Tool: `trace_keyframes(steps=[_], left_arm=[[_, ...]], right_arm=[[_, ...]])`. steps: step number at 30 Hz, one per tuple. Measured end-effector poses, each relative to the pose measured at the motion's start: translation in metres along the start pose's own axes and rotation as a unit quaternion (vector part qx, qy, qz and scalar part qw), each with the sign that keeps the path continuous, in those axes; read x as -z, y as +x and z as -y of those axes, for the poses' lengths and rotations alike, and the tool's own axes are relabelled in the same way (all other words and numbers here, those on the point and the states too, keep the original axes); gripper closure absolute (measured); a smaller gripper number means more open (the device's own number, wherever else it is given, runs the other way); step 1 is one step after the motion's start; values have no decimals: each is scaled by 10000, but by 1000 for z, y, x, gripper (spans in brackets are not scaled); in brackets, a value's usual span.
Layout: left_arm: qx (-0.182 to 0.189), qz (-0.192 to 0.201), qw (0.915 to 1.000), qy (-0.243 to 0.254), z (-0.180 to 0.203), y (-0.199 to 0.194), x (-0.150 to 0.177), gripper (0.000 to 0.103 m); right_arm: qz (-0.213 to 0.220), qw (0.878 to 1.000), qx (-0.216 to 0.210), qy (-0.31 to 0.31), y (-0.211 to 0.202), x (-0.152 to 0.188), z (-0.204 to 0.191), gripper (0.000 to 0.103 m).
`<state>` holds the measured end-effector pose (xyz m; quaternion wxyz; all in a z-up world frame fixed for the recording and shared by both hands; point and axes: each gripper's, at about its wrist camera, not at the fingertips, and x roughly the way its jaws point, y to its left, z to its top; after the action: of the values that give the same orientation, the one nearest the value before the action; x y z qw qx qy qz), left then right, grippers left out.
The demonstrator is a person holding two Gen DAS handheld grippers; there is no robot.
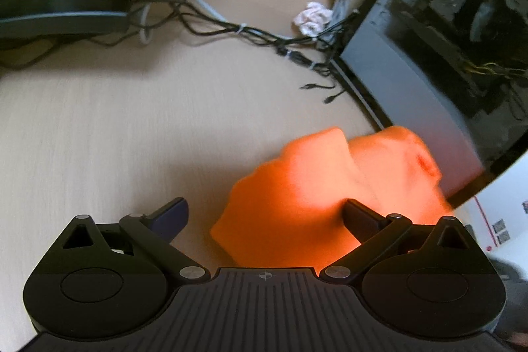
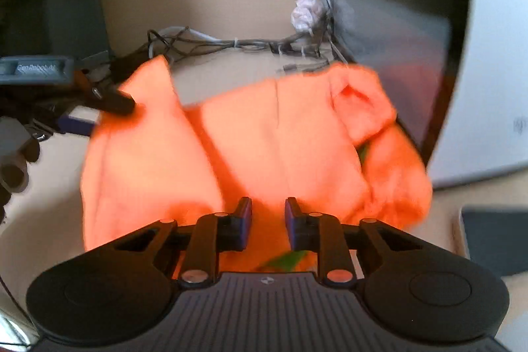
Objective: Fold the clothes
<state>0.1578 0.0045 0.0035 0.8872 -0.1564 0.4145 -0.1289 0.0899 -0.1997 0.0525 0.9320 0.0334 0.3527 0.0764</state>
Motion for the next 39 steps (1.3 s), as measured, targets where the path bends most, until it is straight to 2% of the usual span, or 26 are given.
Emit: trace_keyframes(steps=[2,5,6,7,9,11,14,18,20,24,27,32,33,34,36,37,39], left_arm=[[1,-17,9999,107,2,0,2,1],[-371,-157,9991,153,1,15,2,0],[-420,-208,9988,144,-1,21,1,0],[-427,-257,9986,179,0,27,-1,0],[-448,-334,9980,301,4,38,-4,0],[-500,-316,9968,542,12,46,-9,0],[-608,-254,9951,734,20,50,-14,0],[-639,-186,9940,863,25,38,-11,0],[-692,-157,9930,945,26,35,-9,0],[-752,-130,9927,938,26,34,-8,0],[-726,-108,9935,869,25,31,-8,0],[-480,-16,9972,565,18,15,-7,1],[-430,3,9978,504,17,12,-7,1],[-381,21,9983,443,16,9,-7,1],[-282,58,9991,321,13,2,-7,1],[-233,76,9994,260,11,-1,-7,1],[-127,98,9998,81,6,-3,-7,1]], right_arm=[[156,9996,40,-211,-11,-1,-5,82],[643,9960,-123,-610,-35,-7,-19,77],[836,9931,-238,-787,-44,-10,-25,65],[1004,9893,-357,-992,-50,-13,-33,48],[1060,9846,-597,-1256,-49,-14,-49,33],[845,9840,-794,-1354,-36,-11,-58,32],[224,9894,-855,-1154,-4,2,-54,30],[202,9895,-820,-1175,-10,6,-52,29],[298,9869,-683,-1429,-15,2,-61,28],[784,9664,-671,-2355,-31,7,-91,16],[650,9647,-685,-2459,-11,7,-103,16],[406,9649,-308,-2575,23,8,-102,16],[429,9646,-302,-2584,23,7,-100,22],[440,9691,-379,-2396,20,4,-93,32],[377,9835,-682,-1632,17,-11,-72,38],[326,9903,-874,-1032,18,-20,-56,39],[227,9922,-1226,35,24,-32,-24,39]])
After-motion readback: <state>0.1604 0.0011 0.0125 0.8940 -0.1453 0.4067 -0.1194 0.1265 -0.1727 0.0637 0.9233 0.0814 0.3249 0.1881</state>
